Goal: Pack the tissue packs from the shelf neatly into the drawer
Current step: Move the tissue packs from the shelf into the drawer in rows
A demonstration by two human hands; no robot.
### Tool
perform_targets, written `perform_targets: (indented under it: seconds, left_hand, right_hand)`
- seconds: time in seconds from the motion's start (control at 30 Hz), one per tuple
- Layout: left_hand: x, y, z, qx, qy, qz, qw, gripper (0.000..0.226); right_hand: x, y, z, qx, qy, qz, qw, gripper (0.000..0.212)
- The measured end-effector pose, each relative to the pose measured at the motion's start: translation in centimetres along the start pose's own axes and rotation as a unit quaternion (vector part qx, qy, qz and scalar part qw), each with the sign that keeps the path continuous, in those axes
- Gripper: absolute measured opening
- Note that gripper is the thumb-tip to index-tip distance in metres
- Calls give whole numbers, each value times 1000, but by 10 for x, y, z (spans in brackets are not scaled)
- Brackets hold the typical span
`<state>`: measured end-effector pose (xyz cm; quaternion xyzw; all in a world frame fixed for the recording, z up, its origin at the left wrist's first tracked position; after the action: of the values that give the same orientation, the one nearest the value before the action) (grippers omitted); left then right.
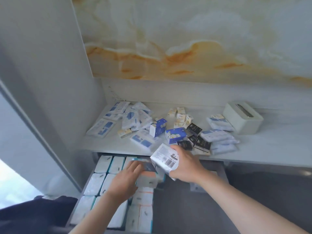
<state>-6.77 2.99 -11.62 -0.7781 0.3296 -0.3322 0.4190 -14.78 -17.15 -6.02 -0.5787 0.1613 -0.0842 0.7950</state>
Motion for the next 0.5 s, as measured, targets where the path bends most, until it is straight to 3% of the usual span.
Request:
perform_targets:
  seconds: [0.13,0.23,0.3,0.4,0.5]
  left_hand:
    - [-11,17,7,36,21,112,993,58]
    - [-15,29,8,107,34,211,971,78]
    - [-11,33,10,107,-8,261,959,86]
    - [5,21,2,38,-81,186,979,87]
    - [15,19,-2,15,-99,125,987,115]
  right_hand:
    - [-5,25,2,19,-13,51,998,93]
    - [-6,34,4,45,-24,77,996,98]
    - [-5,39,4,40,-29,91,995,104]
    - [-2,45,5,33,-43,102,993,110]
    - [0,46,10,35,-68,106,991,111]
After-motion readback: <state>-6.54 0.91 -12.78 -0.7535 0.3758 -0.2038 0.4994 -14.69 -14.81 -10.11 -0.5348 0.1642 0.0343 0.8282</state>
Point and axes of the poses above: each hand's wrist, its own x-axis towards the middle knuckle, its own y-axis out of the palm, z = x × y, the point moved 6 cm from there along x, towards the middle knuckle, and after that the axes turned 10 degrees about -x, right-handed, at the moved point
